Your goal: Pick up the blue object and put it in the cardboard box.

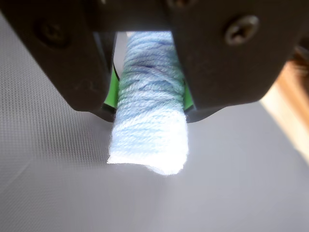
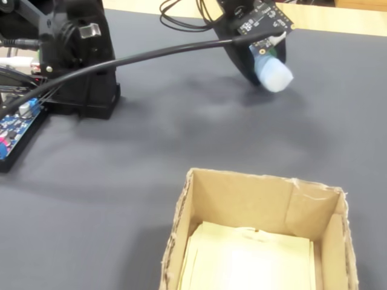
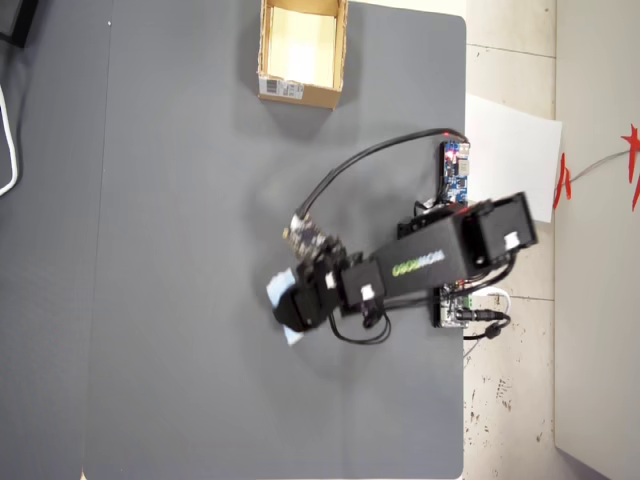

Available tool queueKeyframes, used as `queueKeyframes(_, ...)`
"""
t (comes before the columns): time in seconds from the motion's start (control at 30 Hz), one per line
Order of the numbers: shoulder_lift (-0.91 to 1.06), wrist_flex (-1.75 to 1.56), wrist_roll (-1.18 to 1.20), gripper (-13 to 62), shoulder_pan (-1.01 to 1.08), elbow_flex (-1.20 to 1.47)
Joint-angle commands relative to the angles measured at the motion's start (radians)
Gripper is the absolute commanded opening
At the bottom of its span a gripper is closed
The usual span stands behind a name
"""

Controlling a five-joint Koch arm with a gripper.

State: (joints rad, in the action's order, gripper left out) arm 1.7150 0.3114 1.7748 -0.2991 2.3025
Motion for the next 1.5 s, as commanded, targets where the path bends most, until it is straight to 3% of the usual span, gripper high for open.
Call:
queueKeyframes(0.0,0.064,-0.091,-0.006,0.5,0.028,-0.023)
queueKeyframes(0.27,0.27,-0.276,-0.058,0.5,0.239,0.153)
queueKeyframes(0.73,0.348,-0.489,-0.405,0.6,0.499,0.19)
queueKeyframes(0.97,0.255,-0.499,-0.479,0.5,0.857,0.055)
queueKeyframes(1.4,-0.048,-0.492,-0.434,1.0,1.186,-0.21)
queueKeyframes(1.47,-0.055,-0.48,-0.422,8.9,1.193,-0.212)
